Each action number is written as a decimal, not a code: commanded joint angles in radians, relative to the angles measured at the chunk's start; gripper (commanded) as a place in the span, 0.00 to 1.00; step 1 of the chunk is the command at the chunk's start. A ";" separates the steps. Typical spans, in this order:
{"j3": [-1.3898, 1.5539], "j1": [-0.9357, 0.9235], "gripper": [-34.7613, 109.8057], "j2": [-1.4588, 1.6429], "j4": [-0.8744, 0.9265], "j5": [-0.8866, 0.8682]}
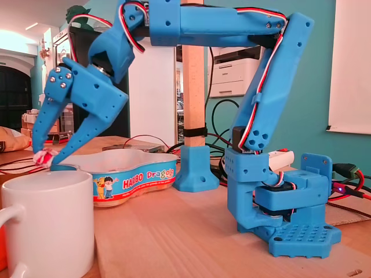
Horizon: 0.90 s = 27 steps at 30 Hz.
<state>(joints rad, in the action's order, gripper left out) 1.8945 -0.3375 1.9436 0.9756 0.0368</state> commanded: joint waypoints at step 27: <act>0.020 0.003 0.35 0.051 -0.014 0.026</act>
<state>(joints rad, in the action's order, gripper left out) 1.9159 -0.3375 1.9466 0.9695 0.0491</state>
